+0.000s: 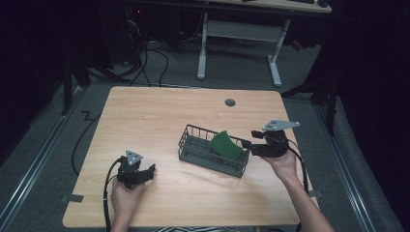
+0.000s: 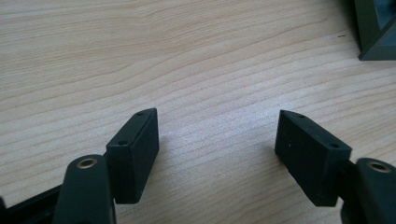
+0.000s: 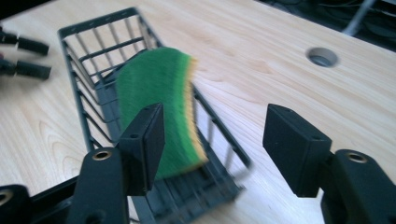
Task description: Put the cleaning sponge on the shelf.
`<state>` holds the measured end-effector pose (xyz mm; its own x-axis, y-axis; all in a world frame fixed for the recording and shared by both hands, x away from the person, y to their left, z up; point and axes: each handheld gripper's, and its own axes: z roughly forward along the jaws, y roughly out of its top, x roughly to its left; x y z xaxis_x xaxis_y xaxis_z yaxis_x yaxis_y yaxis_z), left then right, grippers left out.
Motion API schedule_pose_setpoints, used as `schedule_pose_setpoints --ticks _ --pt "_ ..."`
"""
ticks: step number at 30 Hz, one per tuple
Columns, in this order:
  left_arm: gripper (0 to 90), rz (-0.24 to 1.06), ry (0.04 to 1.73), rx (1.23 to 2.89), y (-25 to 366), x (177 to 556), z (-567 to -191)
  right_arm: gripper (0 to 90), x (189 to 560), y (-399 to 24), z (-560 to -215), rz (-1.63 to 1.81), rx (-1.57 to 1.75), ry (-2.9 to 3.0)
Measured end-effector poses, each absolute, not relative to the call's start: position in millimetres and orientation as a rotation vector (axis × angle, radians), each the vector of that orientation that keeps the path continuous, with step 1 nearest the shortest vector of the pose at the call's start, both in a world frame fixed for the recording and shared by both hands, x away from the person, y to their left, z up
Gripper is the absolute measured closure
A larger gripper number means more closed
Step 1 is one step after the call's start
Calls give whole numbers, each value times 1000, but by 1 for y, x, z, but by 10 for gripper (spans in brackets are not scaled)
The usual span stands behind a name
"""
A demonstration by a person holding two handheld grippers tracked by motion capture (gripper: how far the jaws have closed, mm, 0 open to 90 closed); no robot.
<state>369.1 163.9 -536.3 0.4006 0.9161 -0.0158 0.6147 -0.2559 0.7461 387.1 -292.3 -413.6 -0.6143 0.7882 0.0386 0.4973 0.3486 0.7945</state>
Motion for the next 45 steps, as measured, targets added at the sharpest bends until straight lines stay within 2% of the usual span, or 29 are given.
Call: schedule_pose_setpoints --ticks 10,19,45 --pt "310 565 1303 1980 164 369 -536 414 364 -344 -431 1203 1302 2092" --pt "309 565 1302 1981 164 369 -536 417 349 -369 -453 1237 1410 2004" --pt "309 566 1302 1980 164 369 -536 416 332 -384 -498 1168 1520 1957"
